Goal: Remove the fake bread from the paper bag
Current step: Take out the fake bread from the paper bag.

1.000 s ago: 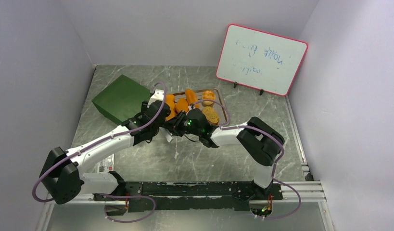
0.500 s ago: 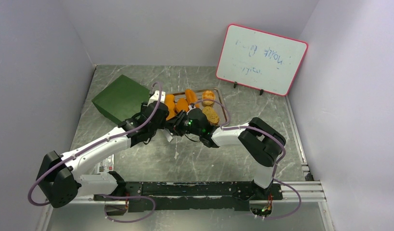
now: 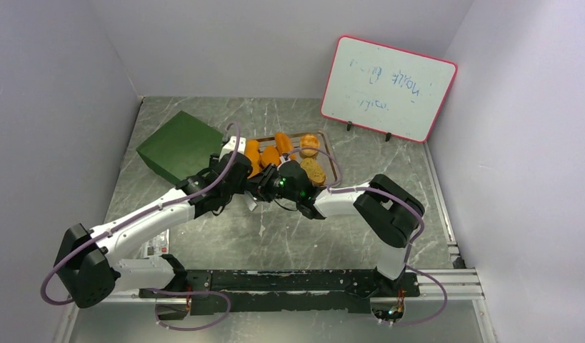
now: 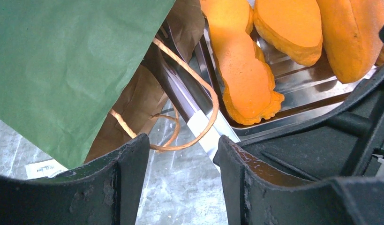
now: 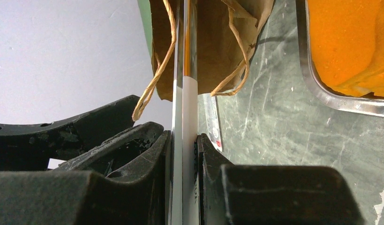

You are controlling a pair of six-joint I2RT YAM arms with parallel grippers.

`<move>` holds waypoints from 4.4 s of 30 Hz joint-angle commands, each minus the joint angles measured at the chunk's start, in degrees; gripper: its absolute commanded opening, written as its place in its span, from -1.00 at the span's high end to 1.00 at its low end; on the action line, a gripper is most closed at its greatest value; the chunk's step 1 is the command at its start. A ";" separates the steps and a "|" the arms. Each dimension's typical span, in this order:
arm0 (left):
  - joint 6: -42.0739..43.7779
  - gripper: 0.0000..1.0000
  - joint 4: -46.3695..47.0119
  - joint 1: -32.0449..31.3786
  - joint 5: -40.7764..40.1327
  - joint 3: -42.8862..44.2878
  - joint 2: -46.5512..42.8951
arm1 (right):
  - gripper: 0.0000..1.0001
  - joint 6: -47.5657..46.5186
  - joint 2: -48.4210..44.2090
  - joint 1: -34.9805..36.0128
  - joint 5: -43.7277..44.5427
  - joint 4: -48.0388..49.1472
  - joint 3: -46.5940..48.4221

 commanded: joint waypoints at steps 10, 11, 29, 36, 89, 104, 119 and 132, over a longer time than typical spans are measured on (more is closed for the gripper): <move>-0.52 -0.04 2.53 -0.43 -6.61 -1.28 3.75 | 1.00 -0.64 -1.53 -0.34 0.40 3.62 0.18; -0.51 -0.03 3.08 -0.43 -6.89 -1.46 3.94 | 1.00 -0.63 -1.50 -0.33 0.38 3.62 0.15; 0.71 0.86 11.04 0.88 -14.62 -1.84 5.15 | 1.00 -1.35 -3.54 -0.10 0.51 2.26 -0.42; 3.69 0.86 12.83 3.63 -16.91 -1.45 3.23 | 1.00 -1.55 -6.71 0.95 1.45 1.55 -2.90; 9.74 0.86 17.76 12.74 -12.92 1.96 -1.19 | 0.51 -4.41 -24.46 7.20 9.05 -10.28 -10.97; 9.14 0.86 17.17 12.61 -11.65 1.18 -2.31 | 0.38 -3.97 -24.39 7.20 8.69 -10.63 -12.19; 7.40 0.86 16.55 12.00 -10.43 -0.52 -3.57 | 0.32 -2.99 -20.49 5.78 7.12 -10.25 -10.57; 6.39 0.86 15.87 10.91 -10.25 -1.99 -4.67 | 0.31 -3.28 -18.61 4.46 7.12 -10.63 -8.59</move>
